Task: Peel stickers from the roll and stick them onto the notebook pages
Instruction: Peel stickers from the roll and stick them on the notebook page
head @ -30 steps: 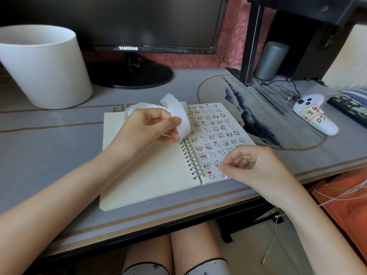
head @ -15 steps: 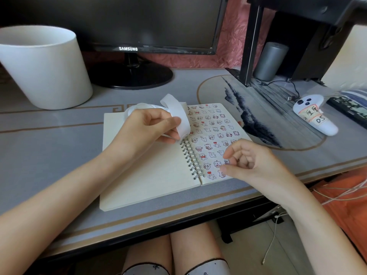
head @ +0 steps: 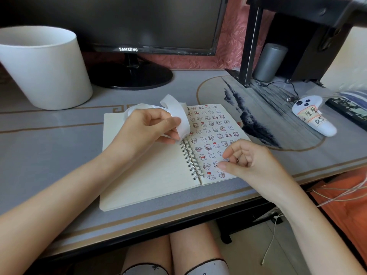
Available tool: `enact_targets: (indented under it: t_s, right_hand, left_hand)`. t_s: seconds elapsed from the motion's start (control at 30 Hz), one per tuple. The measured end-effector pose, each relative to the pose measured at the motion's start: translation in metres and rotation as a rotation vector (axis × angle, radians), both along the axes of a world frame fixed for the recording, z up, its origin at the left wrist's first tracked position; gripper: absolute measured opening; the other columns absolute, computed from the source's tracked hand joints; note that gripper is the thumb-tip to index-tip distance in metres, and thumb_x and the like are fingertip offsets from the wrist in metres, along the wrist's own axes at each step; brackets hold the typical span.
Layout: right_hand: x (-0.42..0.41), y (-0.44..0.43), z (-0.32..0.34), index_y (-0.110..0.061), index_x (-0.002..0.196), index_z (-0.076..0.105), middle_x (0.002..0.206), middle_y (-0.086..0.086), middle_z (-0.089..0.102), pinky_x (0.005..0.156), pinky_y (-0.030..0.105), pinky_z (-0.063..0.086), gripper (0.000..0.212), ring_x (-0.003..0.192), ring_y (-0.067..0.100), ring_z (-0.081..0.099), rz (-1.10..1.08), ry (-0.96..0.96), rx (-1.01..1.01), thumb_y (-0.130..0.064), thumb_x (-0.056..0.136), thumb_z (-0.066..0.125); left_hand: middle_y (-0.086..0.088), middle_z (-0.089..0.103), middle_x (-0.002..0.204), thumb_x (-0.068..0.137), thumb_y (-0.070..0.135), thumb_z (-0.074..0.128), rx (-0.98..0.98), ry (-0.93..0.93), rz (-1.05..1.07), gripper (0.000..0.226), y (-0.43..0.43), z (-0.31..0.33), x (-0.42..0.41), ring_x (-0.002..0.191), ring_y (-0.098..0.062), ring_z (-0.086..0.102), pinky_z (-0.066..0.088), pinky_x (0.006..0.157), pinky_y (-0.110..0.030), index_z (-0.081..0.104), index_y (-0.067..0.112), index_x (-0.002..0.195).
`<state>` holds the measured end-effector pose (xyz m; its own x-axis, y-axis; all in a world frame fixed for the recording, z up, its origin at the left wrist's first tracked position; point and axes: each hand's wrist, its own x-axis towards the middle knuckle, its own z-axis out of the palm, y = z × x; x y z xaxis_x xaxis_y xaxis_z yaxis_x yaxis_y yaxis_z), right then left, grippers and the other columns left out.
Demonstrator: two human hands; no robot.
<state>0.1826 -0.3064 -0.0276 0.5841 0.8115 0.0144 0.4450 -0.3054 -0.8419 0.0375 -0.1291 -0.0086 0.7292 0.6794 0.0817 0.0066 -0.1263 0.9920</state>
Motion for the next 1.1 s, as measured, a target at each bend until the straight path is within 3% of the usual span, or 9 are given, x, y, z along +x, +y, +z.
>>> enact_targets:
  t_s: [0.17,0.3,0.5,0.67,0.9,1.1]
  right_hand:
    - [0.001,-0.004,0.003,-0.026,0.084,0.065,0.071,-0.009,0.054,0.061,0.018,0.039,0.026,0.059,0.006,0.043,0.051,0.035,-0.029,-0.028,0.067,0.083]
    - [0.002,-0.004,0.007,-0.025,0.088,0.063,0.077,-0.005,0.054,0.061,0.016,0.039,0.031,0.058,0.004,0.042,0.091,0.023,-0.077,-0.018,0.066,0.083]
    - [0.01,-0.005,0.011,-0.022,0.089,0.063,0.079,-0.005,0.06,0.062,0.013,0.041,0.021,0.063,0.007,0.05,0.128,0.041,-0.098,-0.007,0.079,0.073]
    - [0.006,0.004,0.022,-0.017,0.087,0.066,0.082,0.002,0.067,0.061,0.013,0.043,0.003,0.056,0.004,0.051,0.044,0.075,0.096,-0.018,0.084,0.067]
    - [-0.017,0.046,0.021,-0.02,0.097,0.064,0.096,-0.009,0.07,0.076,0.027,0.048,0.016,0.092,0.008,0.063,0.141,-0.119,0.277,-0.021,0.083,0.072]
    - [-0.025,0.063,0.018,-0.022,0.088,0.064,0.081,-0.008,0.07,0.071,0.037,0.046,0.017,0.08,0.011,0.065,0.106,-0.115,0.377,-0.012,0.079,0.074]
  left_hand:
    - [0.0,0.067,0.057,0.09,0.009,0.059,-0.001,-0.005,-0.001,0.021,0.0,0.0,0.0,0.059,-0.009,0.066,0.057,0.064,-0.019,0.062,0.004,0.07]
    - [-0.001,0.067,0.059,0.09,0.009,0.059,0.003,-0.008,-0.011,0.019,0.001,-0.001,0.0,0.06,-0.01,0.066,0.058,0.066,-0.022,0.062,0.002,0.072]
    - [-0.001,0.067,0.06,0.091,0.01,0.059,0.011,-0.023,-0.01,0.02,0.001,0.0,-0.001,0.06,-0.01,0.066,0.058,0.064,-0.022,0.063,0.003,0.073]
    - [0.003,0.068,0.059,0.093,0.01,0.055,0.007,-0.05,-0.015,0.02,0.001,0.001,-0.002,0.059,-0.009,0.066,0.057,0.062,-0.022,0.059,0.004,0.074]
    - [-0.001,0.07,0.065,0.093,0.012,0.054,0.024,-0.065,-0.027,0.02,0.003,-0.001,-0.002,0.062,-0.012,0.067,0.057,0.063,-0.023,0.061,0.002,0.078]
    - [-0.004,0.07,0.066,0.094,0.014,0.054,0.009,-0.089,-0.026,0.021,0.004,0.0,-0.002,0.064,-0.014,0.068,0.056,0.062,-0.022,0.062,0.0,0.08]
